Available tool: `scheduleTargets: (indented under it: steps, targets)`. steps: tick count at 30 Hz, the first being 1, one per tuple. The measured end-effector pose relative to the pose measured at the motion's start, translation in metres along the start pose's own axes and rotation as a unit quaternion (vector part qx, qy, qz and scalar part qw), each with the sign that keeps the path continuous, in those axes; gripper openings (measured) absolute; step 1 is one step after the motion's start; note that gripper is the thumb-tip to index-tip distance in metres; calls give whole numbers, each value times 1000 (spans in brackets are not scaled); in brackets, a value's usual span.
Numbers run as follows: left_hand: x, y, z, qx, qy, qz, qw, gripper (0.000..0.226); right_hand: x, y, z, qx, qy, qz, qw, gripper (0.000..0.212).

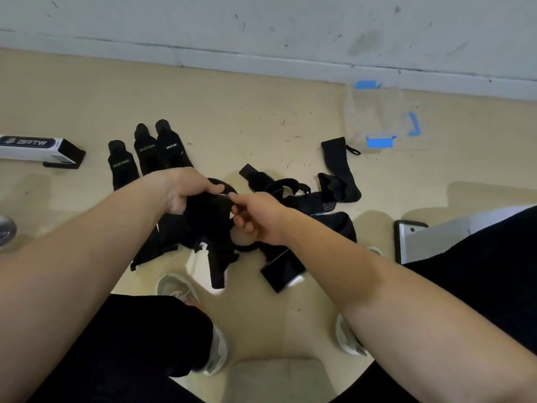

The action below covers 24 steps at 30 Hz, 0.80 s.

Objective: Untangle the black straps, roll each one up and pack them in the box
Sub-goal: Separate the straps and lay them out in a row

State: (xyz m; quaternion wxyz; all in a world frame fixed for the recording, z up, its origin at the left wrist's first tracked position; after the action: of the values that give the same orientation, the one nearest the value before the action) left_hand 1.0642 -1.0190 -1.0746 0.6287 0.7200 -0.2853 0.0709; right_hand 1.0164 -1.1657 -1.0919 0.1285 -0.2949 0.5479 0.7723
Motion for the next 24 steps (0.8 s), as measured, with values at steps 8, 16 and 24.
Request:
scheduleTargets:
  steps: [8, 16, 24]
  targets:
    - [4, -74, 21, 141, -50, 172, 974, 35, 30, -44, -157, 237, 153, 19, 959, 28]
    - [-53, -137, 34, 99, -213, 133, 963, 65, 94, -104, -170, 160, 515, 15, 842, 13]
    - [-81, -168, 10, 43, -201, 65, 976, 51, 162, -135, -116, 63, 718, -11, 693, 33]
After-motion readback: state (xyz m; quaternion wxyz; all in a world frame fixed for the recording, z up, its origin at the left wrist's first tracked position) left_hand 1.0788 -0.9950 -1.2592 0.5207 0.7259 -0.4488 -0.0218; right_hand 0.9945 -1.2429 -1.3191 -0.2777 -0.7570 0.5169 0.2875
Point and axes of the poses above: each hand's wrist, its own y-axis away from the middle knuckle, its own z-axis out of the palm, x = y × z, the point moved 8 cm from there along -y, towards the middle knuckle
